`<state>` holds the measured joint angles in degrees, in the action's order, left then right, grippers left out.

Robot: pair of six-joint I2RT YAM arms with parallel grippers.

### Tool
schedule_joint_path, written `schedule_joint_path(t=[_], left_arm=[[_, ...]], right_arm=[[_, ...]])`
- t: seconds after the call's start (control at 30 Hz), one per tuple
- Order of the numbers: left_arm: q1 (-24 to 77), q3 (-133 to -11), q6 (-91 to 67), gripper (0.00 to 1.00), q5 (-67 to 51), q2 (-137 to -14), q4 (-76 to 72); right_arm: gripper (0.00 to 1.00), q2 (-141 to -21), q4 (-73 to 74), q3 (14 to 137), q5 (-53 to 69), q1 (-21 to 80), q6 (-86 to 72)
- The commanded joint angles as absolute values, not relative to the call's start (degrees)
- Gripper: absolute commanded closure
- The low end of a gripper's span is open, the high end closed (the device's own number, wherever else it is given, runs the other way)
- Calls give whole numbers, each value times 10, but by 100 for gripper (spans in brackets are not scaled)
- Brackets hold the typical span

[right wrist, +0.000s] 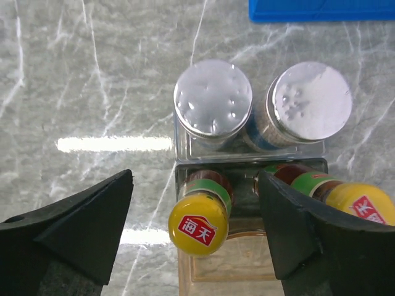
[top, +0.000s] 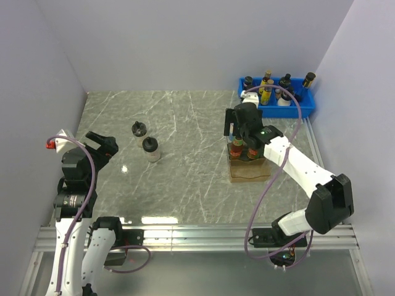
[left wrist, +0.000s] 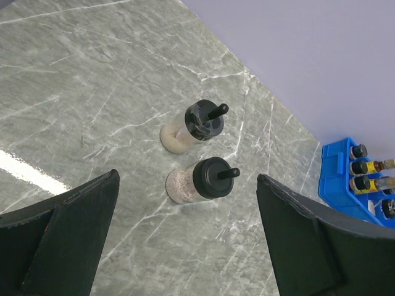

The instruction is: Organize the condiment bottles

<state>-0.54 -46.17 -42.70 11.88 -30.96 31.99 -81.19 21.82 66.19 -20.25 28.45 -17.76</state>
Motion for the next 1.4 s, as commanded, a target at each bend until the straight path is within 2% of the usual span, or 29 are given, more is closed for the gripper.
schedule_joint_path(t=[0.0,0.23,0.4,0.47,0.7,0.87,1.03,1.17,1.37], left_arm=[[-4,-460,-421,1,117,-303,301],[-4,-457,-424,1,117,-298,300],[-4,-454,-421,1,114,-297,298],[-4,-454,-421,1,116,-298,298],[-4,-457,-417,0,125,-288,311],[-4,-455,-417,1,125,-274,326],[-4,-448,-421,1,121,-269,328],[-5,-441,-426,1,116,-267,324],[-4,-438,-424,1,109,-266,323]], right_arm=[[10,-771,213,707,-228,284,-178],[6,-736,213,746,-236,333,-151],[6,-767,150,735,-125,433,-85],[6,-817,122,744,-69,456,-77],[4,-996,61,837,-17,541,-70],[2,-1105,42,917,-7,558,-72],[1,-1160,18,957,-13,562,-68],[1,-1219,37,1009,-73,562,-71],[1,-1292,71,1100,-69,561,-68]])
